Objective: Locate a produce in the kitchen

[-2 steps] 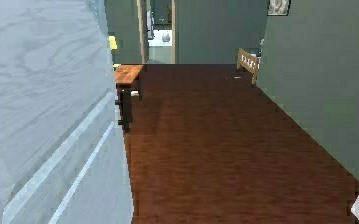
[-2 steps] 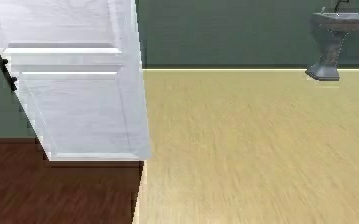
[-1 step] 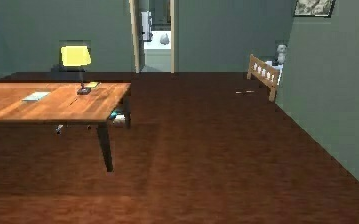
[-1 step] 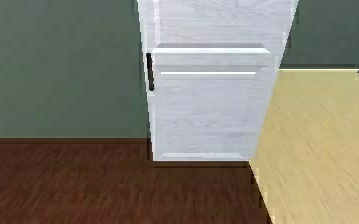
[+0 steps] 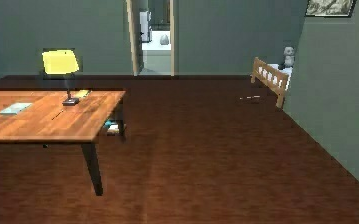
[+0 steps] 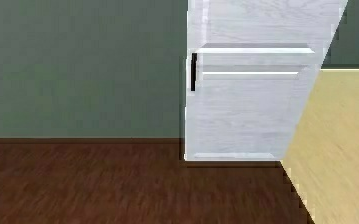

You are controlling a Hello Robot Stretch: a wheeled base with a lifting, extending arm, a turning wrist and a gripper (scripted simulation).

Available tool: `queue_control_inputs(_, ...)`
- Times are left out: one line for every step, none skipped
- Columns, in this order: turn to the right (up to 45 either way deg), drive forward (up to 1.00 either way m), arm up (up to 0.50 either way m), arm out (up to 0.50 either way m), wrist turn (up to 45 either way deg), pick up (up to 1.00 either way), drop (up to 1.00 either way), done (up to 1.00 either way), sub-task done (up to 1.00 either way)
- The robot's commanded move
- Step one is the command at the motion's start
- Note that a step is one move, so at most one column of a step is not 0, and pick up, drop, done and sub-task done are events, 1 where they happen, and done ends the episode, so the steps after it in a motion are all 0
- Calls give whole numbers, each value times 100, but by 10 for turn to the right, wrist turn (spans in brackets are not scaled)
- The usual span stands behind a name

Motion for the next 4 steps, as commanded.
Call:
queue_control_inputs(-30,0,0,0,0,0,0,0,0)
queue_control_inputs(0,100,0,0,0,0,0,0,0)
queue_control_inputs(0,100,0,0,0,0,0,0,0)
queue_control_inputs(-30,0,0,0,0,0,0,0,0)
